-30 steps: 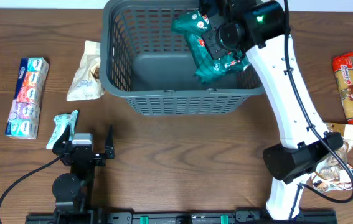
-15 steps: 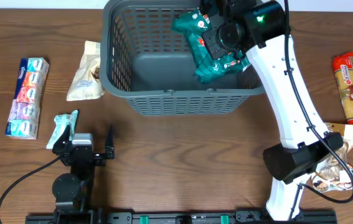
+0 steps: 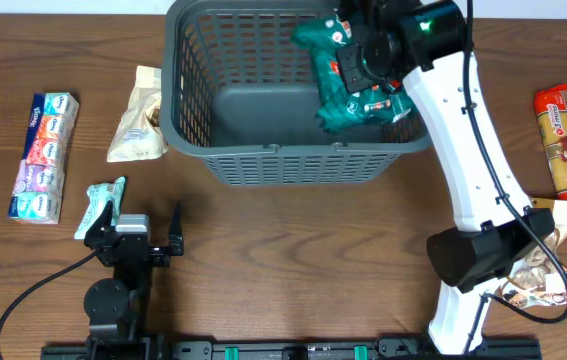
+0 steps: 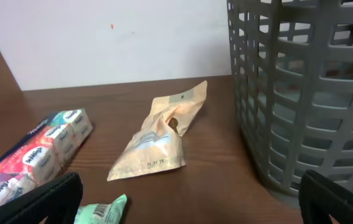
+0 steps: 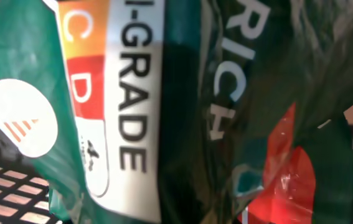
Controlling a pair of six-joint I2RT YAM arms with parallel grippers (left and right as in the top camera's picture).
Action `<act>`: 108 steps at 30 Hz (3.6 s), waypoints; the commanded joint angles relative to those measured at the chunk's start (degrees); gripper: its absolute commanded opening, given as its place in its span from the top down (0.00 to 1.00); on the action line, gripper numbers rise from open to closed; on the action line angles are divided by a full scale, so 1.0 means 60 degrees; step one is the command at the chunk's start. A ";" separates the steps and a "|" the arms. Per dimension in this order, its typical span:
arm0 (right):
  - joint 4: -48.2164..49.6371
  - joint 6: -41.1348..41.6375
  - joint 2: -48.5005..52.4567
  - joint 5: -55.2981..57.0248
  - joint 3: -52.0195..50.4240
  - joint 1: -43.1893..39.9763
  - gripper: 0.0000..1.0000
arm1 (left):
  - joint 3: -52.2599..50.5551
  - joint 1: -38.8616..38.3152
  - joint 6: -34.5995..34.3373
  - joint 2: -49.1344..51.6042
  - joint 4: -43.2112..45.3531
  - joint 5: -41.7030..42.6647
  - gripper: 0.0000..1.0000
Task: Pack container
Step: 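Lower the bag into the basket and open the right gripper, then withdraw the right gripper back toward the San Remo spaghetti pack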
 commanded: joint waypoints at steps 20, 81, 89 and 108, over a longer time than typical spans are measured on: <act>0.0659 0.0055 -0.0120 0.0135 -0.1126 -0.0146 0.01 | -0.0240 0.0058 0.0062 -0.0055 -0.0193 -0.0040 0.01; 0.2197 -0.2266 -0.0390 0.1027 -0.3767 -0.8903 0.16 | -0.0240 0.0058 0.0062 -0.0055 -0.0193 -0.0040 0.01; 0.4022 -0.3676 -0.0386 0.0678 -0.5592 -0.9060 0.06 | -0.0240 0.0058 0.0062 -0.0055 -0.0193 -0.0040 0.01; 0.3745 -0.3763 -0.0219 0.0044 -0.5588 -1.0204 0.01 | -0.0240 0.0058 0.0062 -0.0055 -0.0193 -0.0040 0.01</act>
